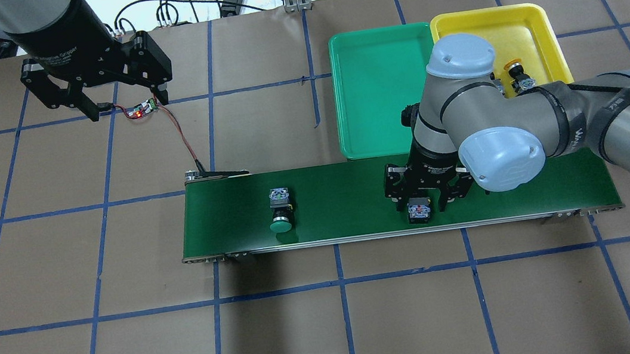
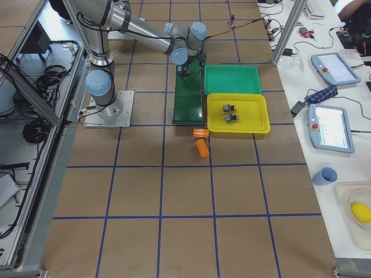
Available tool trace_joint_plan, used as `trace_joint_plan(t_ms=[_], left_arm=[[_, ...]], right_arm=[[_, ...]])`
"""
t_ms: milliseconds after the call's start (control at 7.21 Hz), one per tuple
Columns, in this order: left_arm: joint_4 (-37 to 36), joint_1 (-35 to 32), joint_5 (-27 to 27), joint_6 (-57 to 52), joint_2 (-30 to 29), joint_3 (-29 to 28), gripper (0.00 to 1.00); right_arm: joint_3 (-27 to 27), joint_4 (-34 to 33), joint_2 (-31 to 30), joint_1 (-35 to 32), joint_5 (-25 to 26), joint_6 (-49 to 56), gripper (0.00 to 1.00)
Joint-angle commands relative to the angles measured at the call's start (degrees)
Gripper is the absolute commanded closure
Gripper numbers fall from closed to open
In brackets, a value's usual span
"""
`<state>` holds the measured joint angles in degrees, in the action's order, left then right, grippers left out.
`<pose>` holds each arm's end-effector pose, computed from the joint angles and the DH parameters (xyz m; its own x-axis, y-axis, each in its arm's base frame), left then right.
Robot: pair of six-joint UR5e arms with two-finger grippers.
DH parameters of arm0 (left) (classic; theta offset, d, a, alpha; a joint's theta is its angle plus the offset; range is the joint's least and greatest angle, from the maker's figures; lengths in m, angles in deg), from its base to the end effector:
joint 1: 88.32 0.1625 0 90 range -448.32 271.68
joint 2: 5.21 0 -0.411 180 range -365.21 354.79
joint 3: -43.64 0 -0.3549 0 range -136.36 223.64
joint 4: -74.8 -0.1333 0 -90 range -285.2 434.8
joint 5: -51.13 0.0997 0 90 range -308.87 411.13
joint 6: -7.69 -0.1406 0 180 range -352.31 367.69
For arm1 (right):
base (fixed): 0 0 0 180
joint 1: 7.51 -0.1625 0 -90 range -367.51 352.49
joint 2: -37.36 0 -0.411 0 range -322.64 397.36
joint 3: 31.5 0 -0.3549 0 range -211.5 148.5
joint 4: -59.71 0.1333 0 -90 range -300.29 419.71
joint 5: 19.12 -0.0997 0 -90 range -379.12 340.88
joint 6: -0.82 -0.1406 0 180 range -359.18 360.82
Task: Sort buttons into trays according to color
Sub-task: 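Grasp the green button on the belt with the right gripper, then carry the green button into the green tray with the right gripper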
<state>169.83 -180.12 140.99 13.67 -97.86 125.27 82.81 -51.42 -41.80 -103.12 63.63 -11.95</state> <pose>-0.1485 -0.4691 0.4690 -0.9973 -0.0729 0.0037 -0.0729 0.9973 -0.0117 0.1924 -0.4136 0.2024 -0.9867 0.1485 -0.0659 0.1264 0.9564 0.2633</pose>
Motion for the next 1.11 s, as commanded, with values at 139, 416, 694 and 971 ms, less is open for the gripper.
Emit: trace_joint_plan(t_ms=[139,416,694,971], left_arm=[[0.5,0.8,-0.2,0.0,-0.2,-0.5,0.00],[0.8,1.4,-0.2,0.0,0.0,-0.6,0.00],[0.8,1.5,-0.3,0.0,-0.4,-0.5,0.00],[0.8,1.5,-0.3,0.0,-0.2,-0.5,0.00]], right_arm=[[-4.6,1.9,-0.3,0.1,3.2,0.1,1.00],[-13.4,7.6,-0.3,0.2,5.1,0.2,1.00],[-18.6,4.4,3.6,0.2,5.1,0.1,1.00],[-23.4,-5.5,13.5,0.6,5.2,0.4,1.00]])
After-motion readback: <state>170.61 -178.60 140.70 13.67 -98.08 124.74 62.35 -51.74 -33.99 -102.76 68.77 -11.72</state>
